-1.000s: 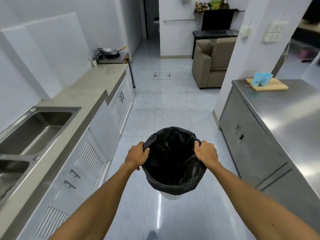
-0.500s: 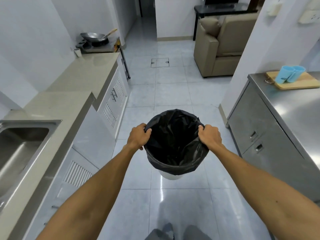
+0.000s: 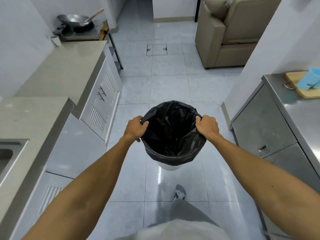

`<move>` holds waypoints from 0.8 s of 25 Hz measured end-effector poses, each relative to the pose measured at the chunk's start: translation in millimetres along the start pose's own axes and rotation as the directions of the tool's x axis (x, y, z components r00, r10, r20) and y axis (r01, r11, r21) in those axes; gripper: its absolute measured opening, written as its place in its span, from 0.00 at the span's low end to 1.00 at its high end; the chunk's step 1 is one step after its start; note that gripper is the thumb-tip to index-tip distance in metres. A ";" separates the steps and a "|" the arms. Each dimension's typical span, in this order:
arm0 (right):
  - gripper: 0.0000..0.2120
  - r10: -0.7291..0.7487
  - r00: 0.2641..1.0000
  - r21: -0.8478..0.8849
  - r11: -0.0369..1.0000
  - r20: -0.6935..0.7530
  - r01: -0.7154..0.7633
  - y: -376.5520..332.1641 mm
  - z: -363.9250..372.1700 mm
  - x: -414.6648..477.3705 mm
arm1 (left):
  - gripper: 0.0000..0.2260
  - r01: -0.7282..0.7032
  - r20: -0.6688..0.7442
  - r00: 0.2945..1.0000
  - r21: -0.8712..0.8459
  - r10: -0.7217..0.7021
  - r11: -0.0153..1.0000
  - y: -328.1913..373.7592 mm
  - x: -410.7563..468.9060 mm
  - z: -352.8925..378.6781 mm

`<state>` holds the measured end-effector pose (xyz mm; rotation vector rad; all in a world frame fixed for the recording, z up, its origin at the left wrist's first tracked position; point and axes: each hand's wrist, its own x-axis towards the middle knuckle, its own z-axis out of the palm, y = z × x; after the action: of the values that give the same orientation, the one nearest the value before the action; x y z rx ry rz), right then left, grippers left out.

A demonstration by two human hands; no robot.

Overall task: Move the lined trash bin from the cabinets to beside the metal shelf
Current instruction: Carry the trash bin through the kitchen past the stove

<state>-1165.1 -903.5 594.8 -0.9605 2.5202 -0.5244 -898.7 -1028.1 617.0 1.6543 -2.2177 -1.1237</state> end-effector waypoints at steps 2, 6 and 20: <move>0.23 -0.008 1.000 0.002 1.000 -0.002 0.008 -12.2 -6.6 45.8 | 0.17 0.005 -0.023 1.000 -0.029 -0.006 1.000 17.3 41.4 -2.4; 0.24 -0.022 1.000 -0.002 1.000 -0.005 0.022 -35.7 -17.6 128.1 | 0.17 0.020 -0.049 0.999 -0.057 -0.023 0.998 41.8 114.5 -7.5; 0.28 0.077 0.997 0.082 0.994 0.003 -0.077 -180.2 -13.4 413.8 | 0.15 -0.006 -0.088 0.996 -0.131 -0.006 0.991 101.1 438.0 -71.8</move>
<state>-1358.4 -1311.5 598.5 -0.8297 2.5030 -0.5995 -1103.0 -1434.6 601.4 1.6183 -2.0446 -1.1466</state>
